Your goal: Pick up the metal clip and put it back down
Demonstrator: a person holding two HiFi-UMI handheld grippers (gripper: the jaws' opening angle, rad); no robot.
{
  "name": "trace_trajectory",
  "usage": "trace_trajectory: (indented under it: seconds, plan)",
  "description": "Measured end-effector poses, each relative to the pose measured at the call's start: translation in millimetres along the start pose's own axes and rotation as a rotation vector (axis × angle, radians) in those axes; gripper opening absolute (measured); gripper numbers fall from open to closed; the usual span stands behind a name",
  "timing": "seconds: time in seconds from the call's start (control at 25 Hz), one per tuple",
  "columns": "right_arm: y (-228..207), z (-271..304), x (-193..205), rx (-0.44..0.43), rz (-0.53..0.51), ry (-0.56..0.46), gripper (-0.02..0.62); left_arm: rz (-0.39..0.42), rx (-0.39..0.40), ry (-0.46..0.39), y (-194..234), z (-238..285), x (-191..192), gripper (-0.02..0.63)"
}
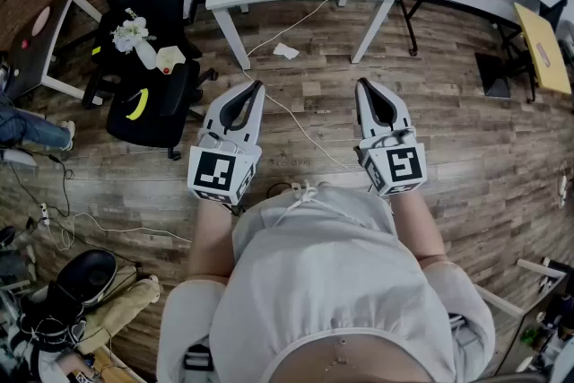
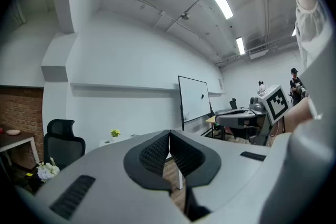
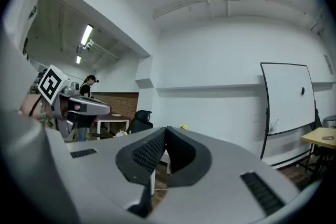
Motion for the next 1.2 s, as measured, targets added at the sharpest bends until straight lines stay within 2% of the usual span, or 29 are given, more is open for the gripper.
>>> trace_trajectory:
  seconds: [0.4, 0.64, 0.68, 0.72, 0.76, 0.8, 0.92, 1.2]
  plan:
    - [24, 4, 8, 0.005, -0.005, 0.01, -0.002, -0.017, -0.001, 0.008, 17, -16, 12, 0.018]
    - [46, 15, 20, 0.057, 0.027, -0.012, 0.003, -0.036, 0.012, 0.021, 33, -31, 32, 0.018]
    - [50, 18, 21, 0.062, 0.027, -0.031, 0.026, -0.042, 0.009, 0.021, 36, -33, 35, 0.018]
    - [53, 21, 20, 0.057, 0.027, -0.056, 0.143, -0.048, 0.004, 0.02, 39, -36, 37, 0.018]
    - [56, 24, 19, 0.047, 0.03, -0.082, 0.305, -0.054, -0.003, 0.019, 43, -39, 40, 0.018]
    - [57, 27, 18, 0.042, 0.035, -0.102, 0.383, -0.061, -0.01, 0.02, 47, -41, 42, 0.018]
    - [54, 36, 16, 0.068, 0.053, -0.122, 0.439, -0.072, -0.024, 0.025, 56, -43, 48, 0.018]
    - [20, 67, 31, 0.068, 0.105, -0.063, 0.442, -0.079, -0.055, 0.059, 65, -14, 63, 0.018]
Point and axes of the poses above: the fingertips, and each gripper's own axes: z forward along the fingers, y to its left, x out of its underside, the point moved 8 cm from there along -z, backward along the fingers, and after that the axes turned 12 degrees about z, right-handed, at the moved point
